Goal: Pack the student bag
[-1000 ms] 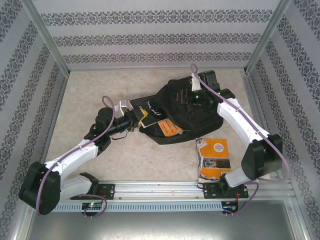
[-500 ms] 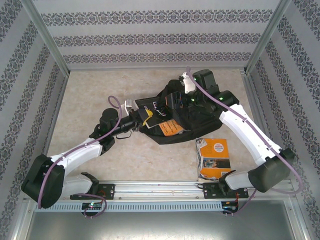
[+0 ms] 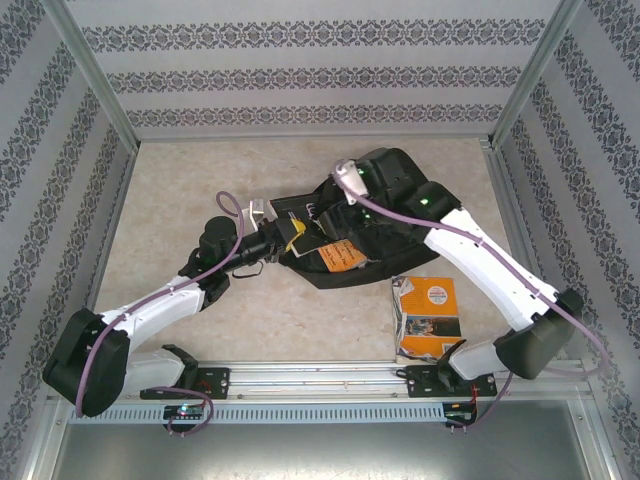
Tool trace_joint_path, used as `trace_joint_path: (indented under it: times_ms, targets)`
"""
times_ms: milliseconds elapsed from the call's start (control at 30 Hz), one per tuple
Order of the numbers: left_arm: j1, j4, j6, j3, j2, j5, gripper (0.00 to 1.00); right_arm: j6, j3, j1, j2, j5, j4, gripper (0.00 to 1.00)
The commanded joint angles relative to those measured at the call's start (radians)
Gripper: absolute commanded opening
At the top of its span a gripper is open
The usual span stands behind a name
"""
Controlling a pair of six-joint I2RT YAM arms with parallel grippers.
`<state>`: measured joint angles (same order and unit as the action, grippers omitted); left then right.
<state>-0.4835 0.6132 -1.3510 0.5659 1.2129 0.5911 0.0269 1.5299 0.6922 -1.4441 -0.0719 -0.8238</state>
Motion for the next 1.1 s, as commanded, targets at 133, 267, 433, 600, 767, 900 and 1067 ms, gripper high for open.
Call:
trace_joint_path:
  times_ms: [133, 267, 433, 600, 767, 900, 1067]
  targets:
    - [-0.021, 0.044, 0.101, 0.0, -0.094, 0.02, 0.0, -0.223, 0.15, 0.151, -0.143, 0.523, -0.174, 0.72]
    - [-0.021, 0.019, 0.119, -0.003, -0.107, 0.021, 0.0, -0.289, 0.199, 0.207, -0.239, 0.705, -0.204, 0.7]
    - [-0.021, -0.049, 0.151, -0.005, -0.128, 0.016, 0.0, -0.29, 0.247, 0.229, -0.291, 0.781, -0.194, 0.52]
    - [-0.021, -0.157, 0.217, 0.005, -0.167, 0.001, 0.0, -0.301, 0.276, 0.239, -0.305, 0.771, -0.202, 0.11]
    - [-0.02, -0.334, 0.306, 0.022, -0.231, -0.053, 0.0, -0.182, 0.333, 0.179, -0.274, 0.624, -0.241, 0.0]
    - [-0.02, -0.319, 0.302, -0.011, -0.221, -0.052, 0.0, -0.043, 0.353, 0.085, -0.193, 0.411, -0.217, 0.0]
    - [-0.023, -0.16, 0.266, -0.065, -0.146, -0.041, 0.0, 0.042, 0.333, 0.015, -0.14, 0.214, -0.184, 0.0]
